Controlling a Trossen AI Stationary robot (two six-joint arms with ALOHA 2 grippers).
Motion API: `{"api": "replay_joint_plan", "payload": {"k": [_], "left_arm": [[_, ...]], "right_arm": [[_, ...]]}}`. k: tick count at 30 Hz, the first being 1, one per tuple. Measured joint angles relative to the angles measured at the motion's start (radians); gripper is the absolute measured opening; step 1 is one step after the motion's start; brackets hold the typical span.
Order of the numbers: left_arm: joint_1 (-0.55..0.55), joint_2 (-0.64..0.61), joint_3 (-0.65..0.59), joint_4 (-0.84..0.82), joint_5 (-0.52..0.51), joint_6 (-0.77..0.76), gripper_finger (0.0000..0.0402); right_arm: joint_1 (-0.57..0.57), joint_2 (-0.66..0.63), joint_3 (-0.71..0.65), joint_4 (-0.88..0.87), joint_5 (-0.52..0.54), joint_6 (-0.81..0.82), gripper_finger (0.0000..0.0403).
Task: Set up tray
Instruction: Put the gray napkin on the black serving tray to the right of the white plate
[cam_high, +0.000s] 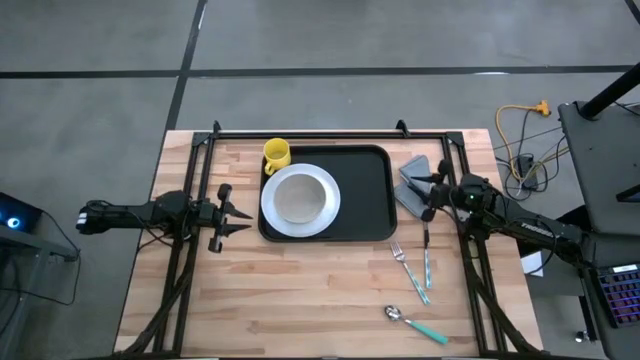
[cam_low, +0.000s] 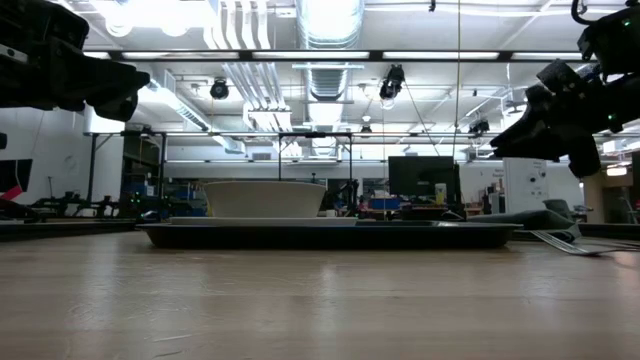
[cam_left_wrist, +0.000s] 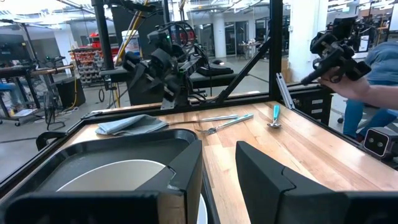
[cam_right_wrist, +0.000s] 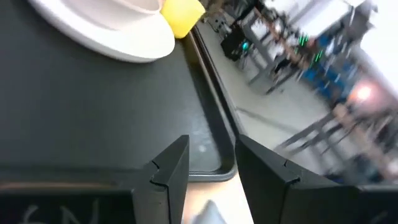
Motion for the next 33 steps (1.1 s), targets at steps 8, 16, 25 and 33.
{"api": "replay_joint_plan", "payload": {"k": [8,16,25,33], "left_arm": [[0.000,0.000,0.000,0.000,0.000,0.000,0.0083],[0.000,0.000,0.000,0.000,0.000,0.000,0.0083],[0.000,0.000,0.000,0.000,0.000,0.000,0.0083],[0.000,0.000,0.000,0.000,0.000,0.000,0.0083]], "right_arm": [[0.000,0.000,0.000,0.003,-0.001,-0.172,0.0123],[0.000,0.001,0.000,0.145,-0.166,0.277,0.0123],[0.000,0.000,0.001,0.331,-0.249,0.905,0.0123],[0.000,0.000,0.001,0.390,-0.320,1.156,0.0123]]}}
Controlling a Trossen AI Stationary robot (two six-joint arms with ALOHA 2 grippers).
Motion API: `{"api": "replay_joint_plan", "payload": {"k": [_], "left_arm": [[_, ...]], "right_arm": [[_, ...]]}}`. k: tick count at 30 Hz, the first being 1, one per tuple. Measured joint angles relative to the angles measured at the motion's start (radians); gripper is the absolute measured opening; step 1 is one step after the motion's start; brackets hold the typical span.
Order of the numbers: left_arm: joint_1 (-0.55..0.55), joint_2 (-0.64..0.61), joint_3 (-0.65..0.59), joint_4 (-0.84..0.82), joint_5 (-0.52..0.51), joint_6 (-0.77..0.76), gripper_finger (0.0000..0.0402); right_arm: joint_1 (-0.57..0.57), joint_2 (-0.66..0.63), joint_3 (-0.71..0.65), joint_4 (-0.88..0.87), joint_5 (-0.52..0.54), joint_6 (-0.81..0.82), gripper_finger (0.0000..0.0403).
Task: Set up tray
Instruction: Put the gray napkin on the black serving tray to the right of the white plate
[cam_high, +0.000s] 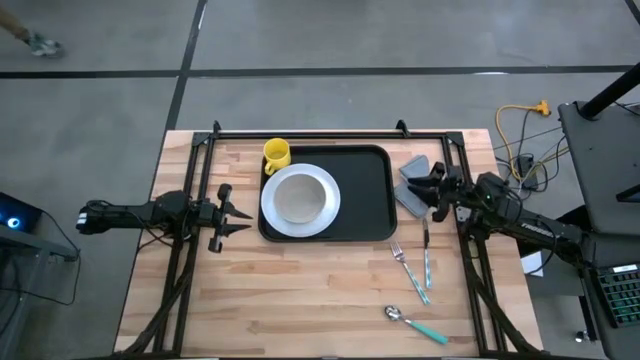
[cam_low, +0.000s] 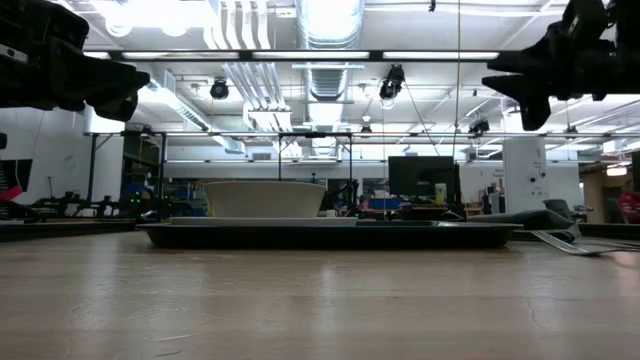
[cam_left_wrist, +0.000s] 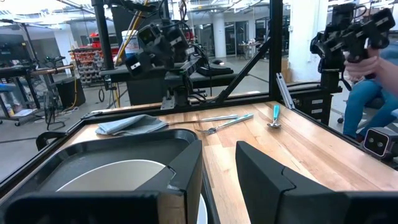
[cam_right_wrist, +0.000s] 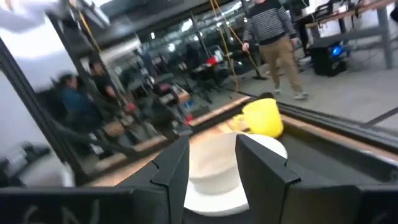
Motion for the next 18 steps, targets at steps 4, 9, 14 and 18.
{"api": "replay_joint_plan", "payload": {"k": [4,9,14,18], "left_arm": [[0.000,0.000,0.000,0.000,0.000,0.000,0.0083],[0.000,0.000,0.000,0.000,0.000,0.000,0.0083],[0.000,0.000,0.000,0.000,0.000,0.000,0.0083],[0.000,0.000,0.000,0.000,0.000,0.000,0.0083]], "right_arm": [[0.000,0.000,0.000,0.018,0.003,0.048,0.0123],[0.000,0.005,0.000,0.071,0.002,0.038,0.0123],[0.000,0.008,0.045,0.070,-0.068,-0.016,0.0123],[0.000,0.023,0.185,-0.125,-0.123,-0.122,0.0123]]}}
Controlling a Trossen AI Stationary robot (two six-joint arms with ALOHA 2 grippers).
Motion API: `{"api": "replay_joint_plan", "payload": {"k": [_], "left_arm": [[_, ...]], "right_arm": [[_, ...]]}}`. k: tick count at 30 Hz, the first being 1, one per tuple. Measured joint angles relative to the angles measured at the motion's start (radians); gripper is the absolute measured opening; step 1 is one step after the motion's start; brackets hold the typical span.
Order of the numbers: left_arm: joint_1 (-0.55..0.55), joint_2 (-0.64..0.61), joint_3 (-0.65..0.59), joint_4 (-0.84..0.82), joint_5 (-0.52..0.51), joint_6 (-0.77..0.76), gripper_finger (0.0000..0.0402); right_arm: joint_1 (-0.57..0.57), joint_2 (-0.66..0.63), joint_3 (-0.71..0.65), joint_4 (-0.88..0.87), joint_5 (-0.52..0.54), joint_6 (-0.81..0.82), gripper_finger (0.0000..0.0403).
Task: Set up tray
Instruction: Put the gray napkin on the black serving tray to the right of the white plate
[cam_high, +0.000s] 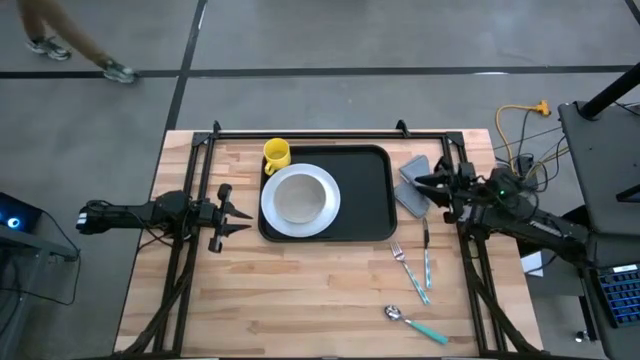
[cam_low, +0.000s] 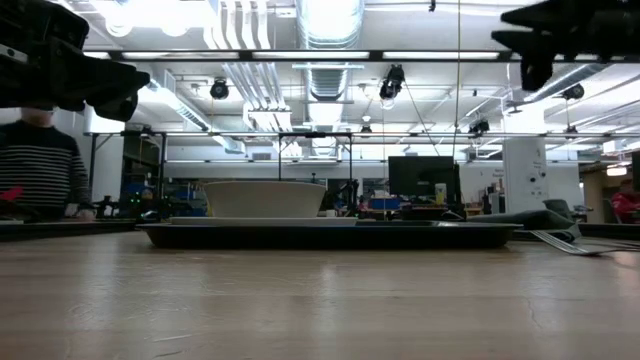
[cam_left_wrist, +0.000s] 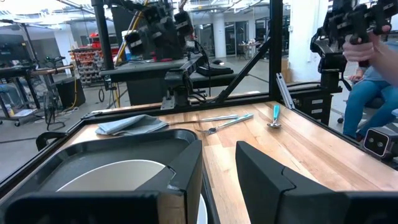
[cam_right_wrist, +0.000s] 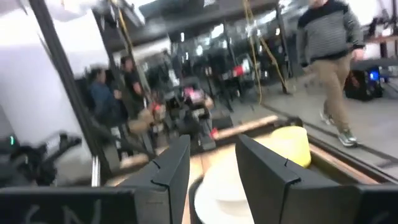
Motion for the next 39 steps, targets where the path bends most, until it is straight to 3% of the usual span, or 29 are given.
{"api": "replay_joint_plan", "payload": {"k": [8,16,27,39], "left_arm": [[0.000,0.000,0.000,0.000,0.000,0.000,0.0083],[0.000,0.000,0.000,0.000,0.000,0.000,0.0083],[0.000,0.000,0.000,0.000,0.000,0.000,0.0083],[0.000,0.000,0.000,0.000,0.000,0.000,0.0083]], "right_arm": [[0.000,0.109,0.337,-0.620,0.098,-0.073,0.0123],[0.000,0.257,0.476,-0.974,0.209,-0.042,0.0123],[0.000,0.423,0.490,-1.042,0.219,-0.027,0.0123],[0.000,0.515,0.551,-1.114,0.429,-0.034,0.0123]]}}
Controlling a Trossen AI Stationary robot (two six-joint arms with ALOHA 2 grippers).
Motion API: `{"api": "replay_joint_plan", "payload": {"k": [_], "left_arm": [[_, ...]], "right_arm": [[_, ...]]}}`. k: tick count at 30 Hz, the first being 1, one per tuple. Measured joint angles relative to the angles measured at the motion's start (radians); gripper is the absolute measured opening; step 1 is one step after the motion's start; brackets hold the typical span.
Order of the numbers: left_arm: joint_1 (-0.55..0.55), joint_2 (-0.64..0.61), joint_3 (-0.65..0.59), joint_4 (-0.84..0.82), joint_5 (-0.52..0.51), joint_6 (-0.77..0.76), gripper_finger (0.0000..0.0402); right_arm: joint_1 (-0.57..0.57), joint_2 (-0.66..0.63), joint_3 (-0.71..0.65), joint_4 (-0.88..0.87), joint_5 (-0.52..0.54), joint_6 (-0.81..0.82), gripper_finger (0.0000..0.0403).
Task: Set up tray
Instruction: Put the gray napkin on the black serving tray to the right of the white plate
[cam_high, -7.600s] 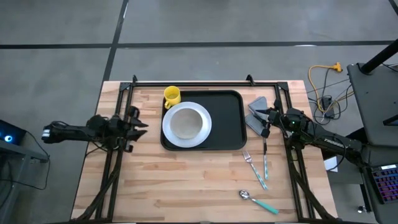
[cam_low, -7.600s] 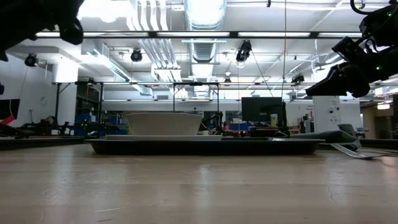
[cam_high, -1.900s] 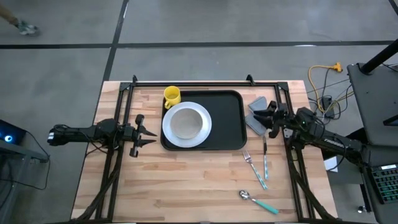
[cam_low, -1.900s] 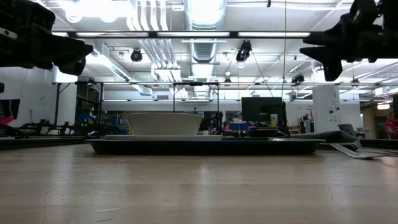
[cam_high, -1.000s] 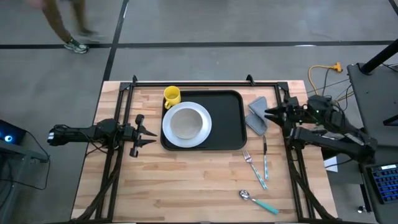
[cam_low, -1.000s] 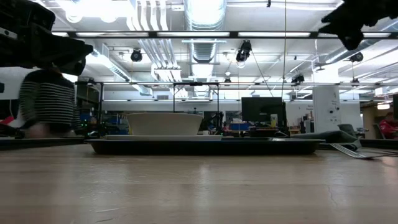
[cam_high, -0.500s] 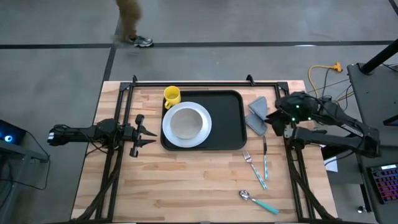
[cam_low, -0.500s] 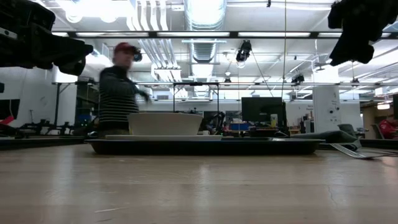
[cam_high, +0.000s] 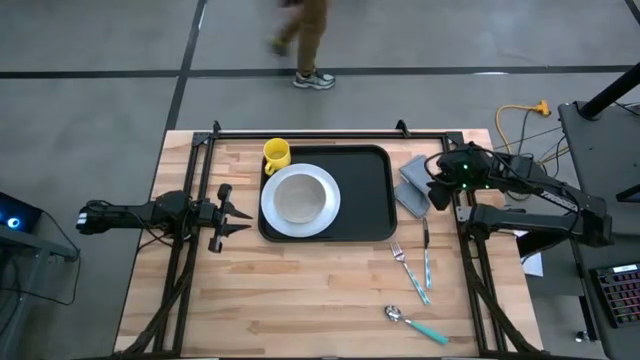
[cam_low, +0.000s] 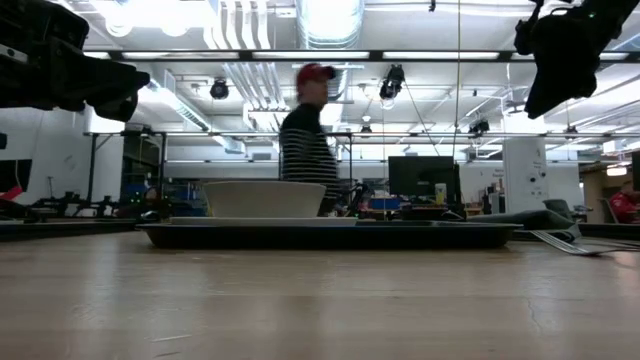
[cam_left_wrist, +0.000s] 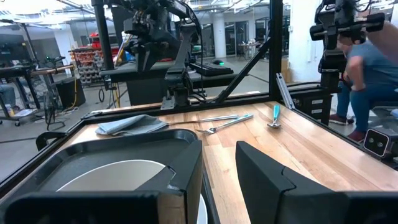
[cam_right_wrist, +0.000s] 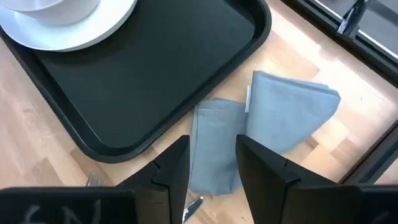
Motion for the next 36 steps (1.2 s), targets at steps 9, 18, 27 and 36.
{"api": "replay_joint_plan", "payload": {"k": [9,18,27,36], "left_arm": [[0.000,0.000,0.000,0.000,0.000,0.000,0.0083],[0.000,0.000,0.000,0.000,0.000,0.000,0.0083],[0.000,0.000,0.000,0.000,0.000,0.000,0.0083],[0.000,0.000,0.000,0.000,0.000,0.000,0.0083]], "right_arm": [[0.000,0.081,0.000,-0.026,0.058,0.015,0.0123],[0.000,0.227,-0.001,-0.025,0.206,0.026,0.0123],[0.022,0.402,-0.001,-0.012,0.292,0.049,0.0123],[0.085,0.540,0.000,0.059,0.408,0.075,0.0123]]}}
